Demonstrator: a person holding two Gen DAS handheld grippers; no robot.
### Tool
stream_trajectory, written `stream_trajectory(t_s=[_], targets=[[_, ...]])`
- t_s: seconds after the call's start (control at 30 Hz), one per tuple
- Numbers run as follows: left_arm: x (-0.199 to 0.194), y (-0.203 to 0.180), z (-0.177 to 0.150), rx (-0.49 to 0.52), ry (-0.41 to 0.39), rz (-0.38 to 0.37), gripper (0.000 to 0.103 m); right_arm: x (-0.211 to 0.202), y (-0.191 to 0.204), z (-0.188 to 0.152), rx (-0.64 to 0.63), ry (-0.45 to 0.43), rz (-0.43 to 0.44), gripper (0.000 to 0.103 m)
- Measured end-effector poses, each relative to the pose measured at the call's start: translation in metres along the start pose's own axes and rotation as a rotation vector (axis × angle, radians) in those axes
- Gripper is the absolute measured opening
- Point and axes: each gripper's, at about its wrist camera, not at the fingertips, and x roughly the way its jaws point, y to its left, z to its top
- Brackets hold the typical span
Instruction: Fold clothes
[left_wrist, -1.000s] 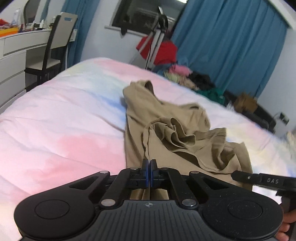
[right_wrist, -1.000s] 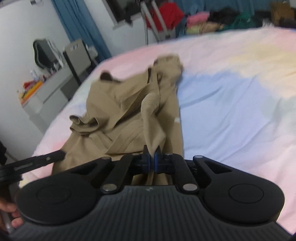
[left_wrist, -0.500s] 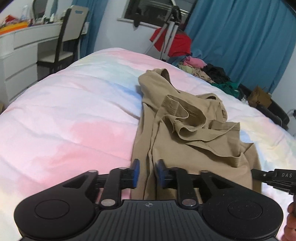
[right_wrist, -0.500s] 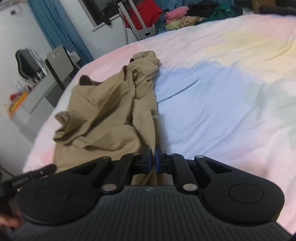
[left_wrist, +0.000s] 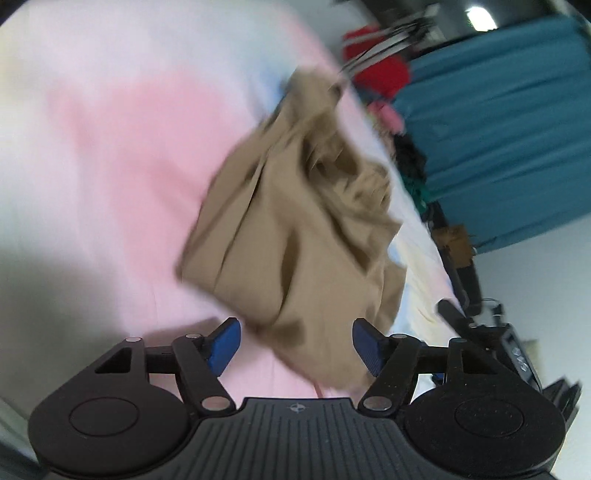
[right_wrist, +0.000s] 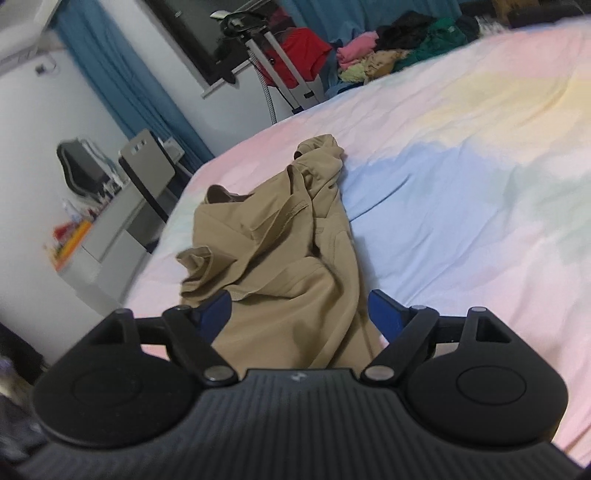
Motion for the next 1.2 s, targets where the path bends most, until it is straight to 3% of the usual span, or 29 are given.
stream_trajectory(t_s=[0.07,0.13,0.23,0.37,0.5,0.6,0.7,0.9,1.1,1.2], targets=[[0.012,0.011,0.001,-0.071,0.038,-0.011,0.069,-0.003,-0.004,-0.001,0.060,0.005,0.021,0.083],[0.019,0.021,0.002,-0.140,0.017,0.003,0.068,-0.004,-0.010,-0.004,0.135,0.022,0.049,0.084],[0.021,0.032,0.004,-0.243,-0.040,-0.042,0.065,-0.001,-0.021,-0.012,0.269,0.061,0.081,0.084],[0.021,0.033,0.007,-0.256,-0.100,-0.039,0.048,0.006,-0.039,-0.032,0.479,0.125,0.090,0.084],[0.019,0.038,0.005,-0.293,-0.128,-0.033,0.022,0.014,-0.051,-0.048,0.613,0.170,0.097,0.083],[0.017,0.035,0.004,-0.284,-0.152,-0.031,0.013,0.011,-0.054,-0.055,0.671,0.153,0.096,0.083],[0.006,0.026,0.002,-0.221,-0.188,-0.034,0.011,0.007,-0.051,-0.058,0.688,0.153,0.119,0.084],[-0.014,0.011,0.002,-0.168,-0.264,-0.111,0.010,0.014,-0.049,-0.069,0.698,0.197,0.138,0.084],[-0.010,0.015,0.008,-0.192,-0.260,-0.107,0.010,0.030,-0.062,-0.071,0.703,0.148,0.111,0.060],[-0.009,0.015,0.014,-0.176,-0.273,-0.109,0.010,0.033,-0.062,-0.063,0.656,0.104,0.068,0.028]])
